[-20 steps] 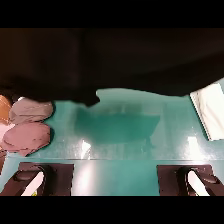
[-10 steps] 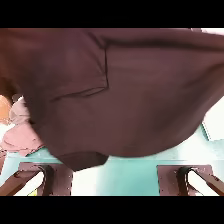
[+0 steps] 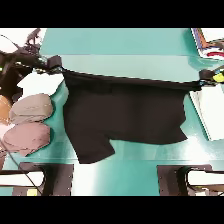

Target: Fold the shirts.

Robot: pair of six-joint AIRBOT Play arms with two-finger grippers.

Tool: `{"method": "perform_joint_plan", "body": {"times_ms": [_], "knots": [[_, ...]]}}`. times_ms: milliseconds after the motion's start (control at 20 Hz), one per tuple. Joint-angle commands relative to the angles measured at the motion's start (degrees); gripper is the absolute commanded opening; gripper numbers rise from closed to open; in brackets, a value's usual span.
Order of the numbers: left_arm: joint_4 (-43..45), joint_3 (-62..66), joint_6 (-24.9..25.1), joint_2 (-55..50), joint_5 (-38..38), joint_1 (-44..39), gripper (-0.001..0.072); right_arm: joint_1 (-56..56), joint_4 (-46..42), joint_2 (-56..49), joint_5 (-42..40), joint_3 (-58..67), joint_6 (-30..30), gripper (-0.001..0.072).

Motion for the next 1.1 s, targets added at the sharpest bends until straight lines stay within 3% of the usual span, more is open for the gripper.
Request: {"method": "perform_joint_plan", "body": {"times_ms": [0,150,400,650,700,750,800,1050], "knots": [[-0.2,3.6,0.3,-9.1,9.7,0.1,0.0024,0.0,0.2,-9.6,-5.6,6.5,0.0,0.0013],[-0.5,4.2,0.3,-9.8,11.2,0.1,0.0025,0.0,3.7,-12.1,-6.6,10.9,-0.3,0.0013],[4.3,2.4,3.4,-9.8,-4.1,-0.9,0.0024,0.2,3.7,-8.1,-6.1,3.0,-1.2,0.0013],[5.8,-5.3,3.2,-9.8,2.2,-3.6,0.0027,0.4,4.5,-3.1,-12.5,-13.4,-1.2,0.0015],[5.8,-5.6,2.7,-9.8,2.5,-3.6,0.0148,0.6,4.4,-3.1,-11.9,-14.7,-1.2,0.0052],[5.7,-5.5,1.7,-9.7,2.1,-3.3,0.0458,0.6,4.5,-3.1,-11.4,-15.4,-1.2,0.0295],[5.5,-5.2,0.1,-9.6,0.3,-2.8,0.0551,0.6,4.5,-3.0,-10.5,-15.4,-1.2,0.0389],[12.7,-9.4,1.6,-0.1,-9.4,-0.8,0.0530,-0.9,6.6,5.8,-6.6,-19.0,-2.4,0.0386]]}}
